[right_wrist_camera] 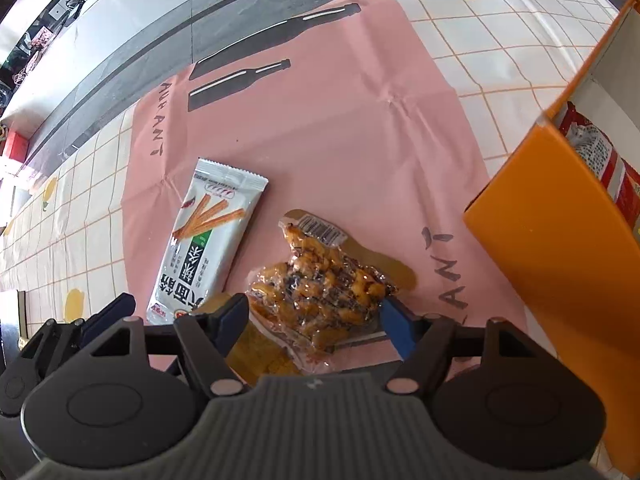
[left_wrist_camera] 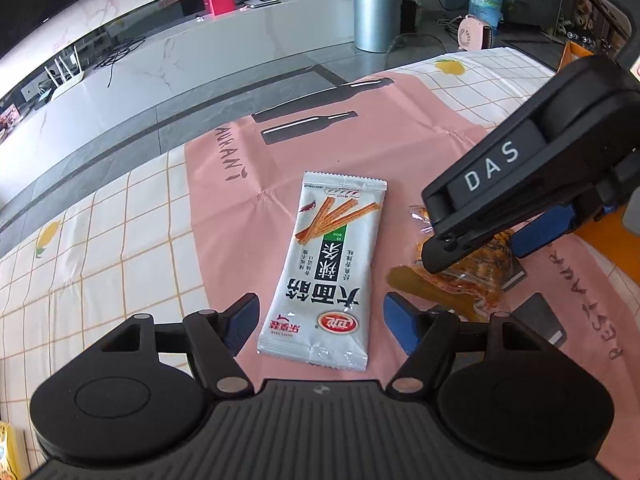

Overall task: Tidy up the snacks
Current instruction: 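Lower both open tools over the white stick-snack bag and peanut pack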

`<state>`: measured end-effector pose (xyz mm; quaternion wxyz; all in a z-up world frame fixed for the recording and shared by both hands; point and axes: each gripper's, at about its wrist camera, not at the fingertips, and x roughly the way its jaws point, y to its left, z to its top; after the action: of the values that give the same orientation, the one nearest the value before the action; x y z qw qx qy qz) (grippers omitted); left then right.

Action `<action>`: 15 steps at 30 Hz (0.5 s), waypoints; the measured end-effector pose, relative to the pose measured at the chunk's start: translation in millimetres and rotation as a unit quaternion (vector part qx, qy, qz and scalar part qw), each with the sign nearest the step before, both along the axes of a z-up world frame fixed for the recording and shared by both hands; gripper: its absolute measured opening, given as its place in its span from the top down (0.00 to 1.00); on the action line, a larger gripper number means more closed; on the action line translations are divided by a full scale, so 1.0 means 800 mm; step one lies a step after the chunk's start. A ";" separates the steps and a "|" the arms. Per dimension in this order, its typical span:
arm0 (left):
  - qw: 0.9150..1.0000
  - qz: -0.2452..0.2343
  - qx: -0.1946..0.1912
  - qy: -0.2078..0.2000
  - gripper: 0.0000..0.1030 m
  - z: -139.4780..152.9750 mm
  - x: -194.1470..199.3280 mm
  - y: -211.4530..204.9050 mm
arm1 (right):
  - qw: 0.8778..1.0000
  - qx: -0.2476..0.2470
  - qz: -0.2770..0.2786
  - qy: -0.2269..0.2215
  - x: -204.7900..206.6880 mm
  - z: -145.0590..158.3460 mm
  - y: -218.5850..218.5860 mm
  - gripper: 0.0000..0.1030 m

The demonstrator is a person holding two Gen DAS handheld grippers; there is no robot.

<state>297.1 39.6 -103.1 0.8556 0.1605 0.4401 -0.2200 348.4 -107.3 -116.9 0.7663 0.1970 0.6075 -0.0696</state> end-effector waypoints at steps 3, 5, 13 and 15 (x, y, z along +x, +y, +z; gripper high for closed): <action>1.000 -0.002 -0.009 0.001 0.19 -0.005 0.006 -0.001 | 1.000 -0.018 0.009 -0.004 0.009 -0.001 0.008 0.31; 1.000 -0.002 -0.014 0.000 0.19 -0.008 0.008 -0.002 | 0.999 -0.026 0.017 -0.006 0.014 -0.002 0.012 0.31; 0.999 0.027 -0.027 0.014 0.39 -0.013 0.003 0.005 | 0.991 -0.080 0.106 -0.028 0.023 -0.002 0.031 0.34; 0.998 0.050 -0.026 0.027 0.41 -0.009 -0.004 0.008 | 0.985 -0.091 0.141 -0.036 0.019 -0.001 0.035 0.34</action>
<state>294.2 45.6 -110.7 0.8574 0.1094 0.4646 -0.1923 363.3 -79.2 -118.0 0.8049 0.0411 0.5920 -0.0091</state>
